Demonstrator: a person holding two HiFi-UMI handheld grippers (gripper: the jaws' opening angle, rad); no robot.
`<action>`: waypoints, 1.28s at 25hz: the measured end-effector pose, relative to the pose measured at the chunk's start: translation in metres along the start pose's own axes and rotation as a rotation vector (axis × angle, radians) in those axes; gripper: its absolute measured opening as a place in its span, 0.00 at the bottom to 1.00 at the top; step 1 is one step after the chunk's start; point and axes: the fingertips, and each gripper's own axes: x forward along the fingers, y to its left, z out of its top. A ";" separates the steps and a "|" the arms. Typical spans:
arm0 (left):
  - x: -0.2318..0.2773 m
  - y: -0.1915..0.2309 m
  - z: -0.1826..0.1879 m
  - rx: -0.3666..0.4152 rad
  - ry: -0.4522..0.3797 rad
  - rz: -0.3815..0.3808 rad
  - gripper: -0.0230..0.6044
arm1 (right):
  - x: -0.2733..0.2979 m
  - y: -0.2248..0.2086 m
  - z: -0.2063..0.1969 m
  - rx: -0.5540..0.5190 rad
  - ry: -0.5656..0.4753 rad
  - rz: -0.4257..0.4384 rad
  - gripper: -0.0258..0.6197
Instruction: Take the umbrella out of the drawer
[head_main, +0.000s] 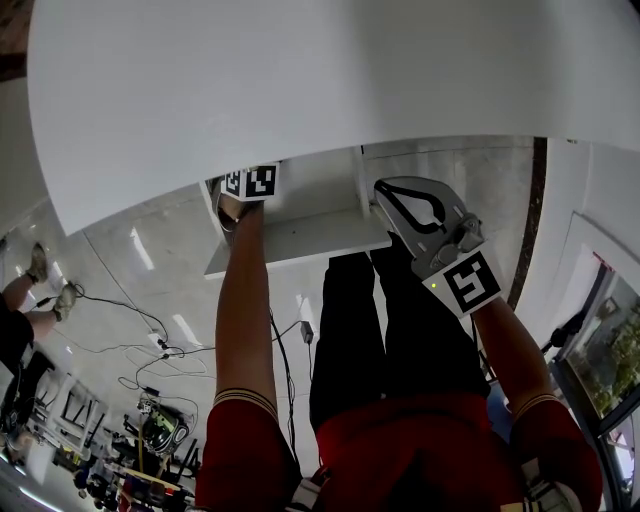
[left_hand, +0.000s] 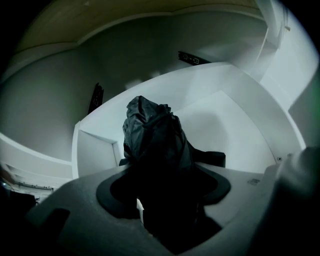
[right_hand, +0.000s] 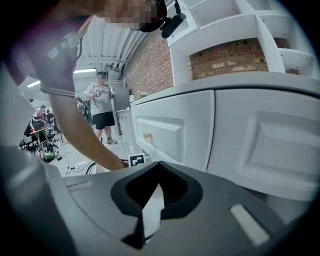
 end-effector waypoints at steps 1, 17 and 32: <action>0.012 -0.015 -0.016 -0.061 0.059 -0.102 0.50 | -0.002 -0.001 -0.002 -0.002 0.003 0.003 0.06; -0.053 0.037 0.070 0.849 -0.206 0.529 0.43 | -0.018 -0.006 0.008 -0.034 -0.001 0.041 0.06; -0.120 -0.085 0.018 1.239 -0.257 0.377 0.43 | -0.055 0.000 0.070 -0.016 -0.076 0.007 0.06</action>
